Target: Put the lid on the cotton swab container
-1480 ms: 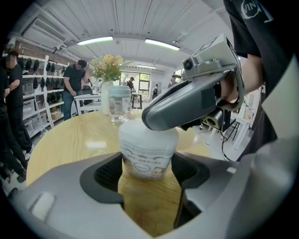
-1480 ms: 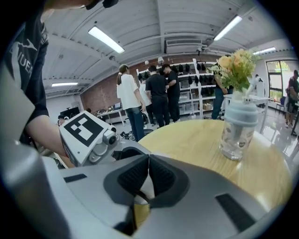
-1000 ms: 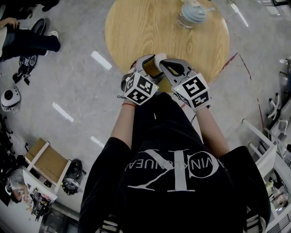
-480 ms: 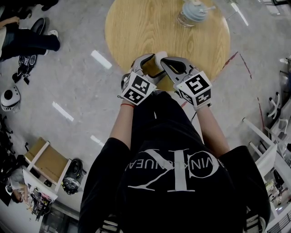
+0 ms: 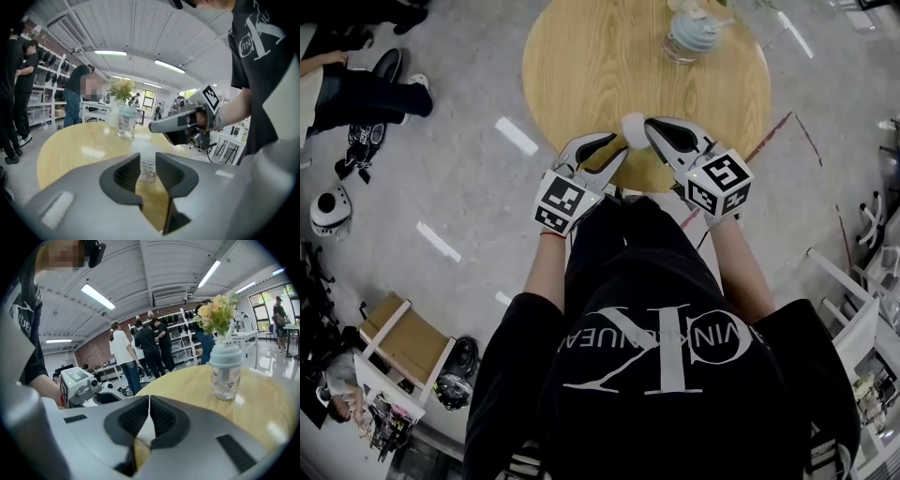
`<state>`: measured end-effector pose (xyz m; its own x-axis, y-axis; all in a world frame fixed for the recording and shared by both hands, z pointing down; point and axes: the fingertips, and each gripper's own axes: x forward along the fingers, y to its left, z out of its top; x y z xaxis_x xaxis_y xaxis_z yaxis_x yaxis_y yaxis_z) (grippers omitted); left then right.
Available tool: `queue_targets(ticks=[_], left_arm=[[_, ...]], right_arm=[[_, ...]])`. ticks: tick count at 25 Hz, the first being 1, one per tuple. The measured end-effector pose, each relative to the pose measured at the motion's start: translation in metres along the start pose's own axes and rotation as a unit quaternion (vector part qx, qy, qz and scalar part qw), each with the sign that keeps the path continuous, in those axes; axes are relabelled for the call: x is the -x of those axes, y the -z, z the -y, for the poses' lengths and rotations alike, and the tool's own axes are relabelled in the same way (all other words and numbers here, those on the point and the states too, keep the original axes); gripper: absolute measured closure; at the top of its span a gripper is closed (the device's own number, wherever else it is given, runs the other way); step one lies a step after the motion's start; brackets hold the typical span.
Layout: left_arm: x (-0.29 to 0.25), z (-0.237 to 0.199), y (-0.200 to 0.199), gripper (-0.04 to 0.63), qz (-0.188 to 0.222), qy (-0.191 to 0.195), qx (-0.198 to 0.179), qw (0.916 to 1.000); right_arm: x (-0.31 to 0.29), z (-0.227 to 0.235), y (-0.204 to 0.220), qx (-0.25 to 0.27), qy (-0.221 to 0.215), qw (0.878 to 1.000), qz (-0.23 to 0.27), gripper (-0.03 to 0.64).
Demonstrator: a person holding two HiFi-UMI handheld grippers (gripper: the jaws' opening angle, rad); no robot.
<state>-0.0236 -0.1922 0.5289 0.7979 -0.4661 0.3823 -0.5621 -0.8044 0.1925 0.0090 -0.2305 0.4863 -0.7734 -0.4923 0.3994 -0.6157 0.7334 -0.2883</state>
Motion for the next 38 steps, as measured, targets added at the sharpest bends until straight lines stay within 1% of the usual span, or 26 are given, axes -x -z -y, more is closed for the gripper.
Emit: queue_targets(ticks=[3,5,9,12,15,24,34,38], left_arm=[[0.012,-0.010,-0.018,0.549,0.023,-0.030,-0.009,0.9992],[0.019,-0.019,-0.029,0.580,0.035,-0.057,-0.016,0.9976],[0.033,-0.041,-0.054,0.584,0.068,-0.109,-0.011,0.9917],[0.047,-0.058,-0.071,0.584,0.095,-0.150,0.004,0.9840],[0.059,-0.071,-0.085,0.584,0.116,-0.180,0.013,0.9768],[0.085,-0.084,-0.114,0.584,0.150,-0.223,0.011,0.9631],[0.103,-0.092,-0.139,0.584,0.173,-0.252,0.000,0.9520],[0.107,-0.095,-0.151,0.584,0.186,-0.258,-0.004,0.9481]], right_arm=[[0.007,0.006,-0.011,0.005,0.010,1.000,0.014,0.598],[0.012,0.009,-0.018,0.011,0.016,1.000,0.024,0.598],[0.020,0.016,-0.035,0.022,0.026,0.998,0.045,0.598],[0.025,0.019,-0.049,0.026,0.030,0.997,0.063,0.598],[0.030,0.021,-0.064,0.034,0.035,0.995,0.082,0.598],[0.043,0.016,-0.096,0.053,0.041,0.990,0.124,0.598],[0.060,0.019,-0.123,0.070,0.059,0.982,0.162,0.598],[0.066,0.023,-0.133,0.072,0.063,0.979,0.178,0.598]])
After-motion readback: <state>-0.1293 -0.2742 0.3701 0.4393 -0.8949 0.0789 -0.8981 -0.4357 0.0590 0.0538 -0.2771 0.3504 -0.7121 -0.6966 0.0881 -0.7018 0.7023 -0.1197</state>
